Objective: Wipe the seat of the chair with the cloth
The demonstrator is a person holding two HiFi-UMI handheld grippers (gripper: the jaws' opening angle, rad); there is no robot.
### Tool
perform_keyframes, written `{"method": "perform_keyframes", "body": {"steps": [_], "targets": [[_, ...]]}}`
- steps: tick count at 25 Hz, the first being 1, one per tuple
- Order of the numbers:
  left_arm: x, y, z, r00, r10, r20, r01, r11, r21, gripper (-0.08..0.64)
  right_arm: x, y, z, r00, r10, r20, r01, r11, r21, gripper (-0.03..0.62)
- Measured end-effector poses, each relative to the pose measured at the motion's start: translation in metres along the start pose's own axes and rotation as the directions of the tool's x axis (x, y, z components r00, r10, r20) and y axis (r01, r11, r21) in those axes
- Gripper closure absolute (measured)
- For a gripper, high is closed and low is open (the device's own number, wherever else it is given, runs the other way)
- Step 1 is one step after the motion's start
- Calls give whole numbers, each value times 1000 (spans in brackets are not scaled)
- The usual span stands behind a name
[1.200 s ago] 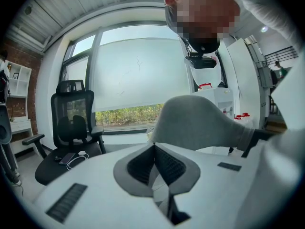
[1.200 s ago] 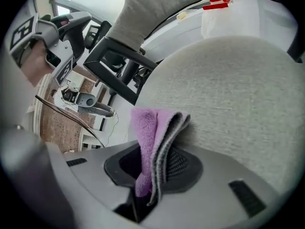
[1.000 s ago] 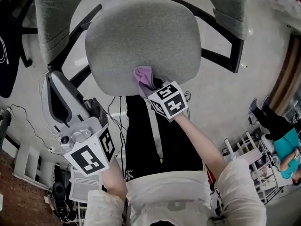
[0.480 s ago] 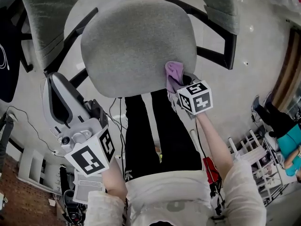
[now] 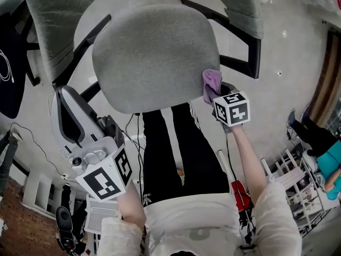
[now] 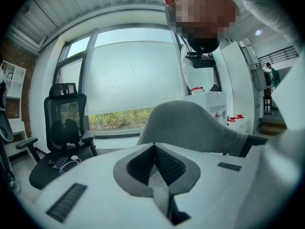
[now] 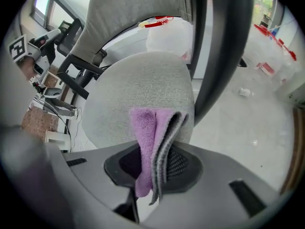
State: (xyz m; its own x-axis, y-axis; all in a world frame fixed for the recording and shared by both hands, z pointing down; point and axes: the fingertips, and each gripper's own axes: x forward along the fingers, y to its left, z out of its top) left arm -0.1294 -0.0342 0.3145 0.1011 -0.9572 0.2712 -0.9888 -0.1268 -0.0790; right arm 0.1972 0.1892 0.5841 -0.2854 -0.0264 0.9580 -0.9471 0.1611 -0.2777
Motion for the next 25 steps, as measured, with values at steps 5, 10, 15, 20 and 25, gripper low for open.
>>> {"method": "perform_keyframes", "body": {"steps": [5,10,15,20,25], "targets": [[-4,0,0,1000,-1,-2,1,1000,1,548,-5,-21,-4,999,-54,4,54,998,35,505],[-8,3,11,1000,9,22,-9,1000,6,548,-5,-35,-8,995,-94,-16,95,995,37,505],[-15,10,39,997,26,69,-26,1000,-2,548,-18,-20,14,991,-131,24,131,991,-6,505],[-28,7,118,984,14,177,-12,1000,-12,548,-94,36,117,956,-64,285,76,997,-28,505],[-41,6,239,918,0,397,14,999,-34,548,-258,106,279,707,24,707,92,988,-126,505]]}}
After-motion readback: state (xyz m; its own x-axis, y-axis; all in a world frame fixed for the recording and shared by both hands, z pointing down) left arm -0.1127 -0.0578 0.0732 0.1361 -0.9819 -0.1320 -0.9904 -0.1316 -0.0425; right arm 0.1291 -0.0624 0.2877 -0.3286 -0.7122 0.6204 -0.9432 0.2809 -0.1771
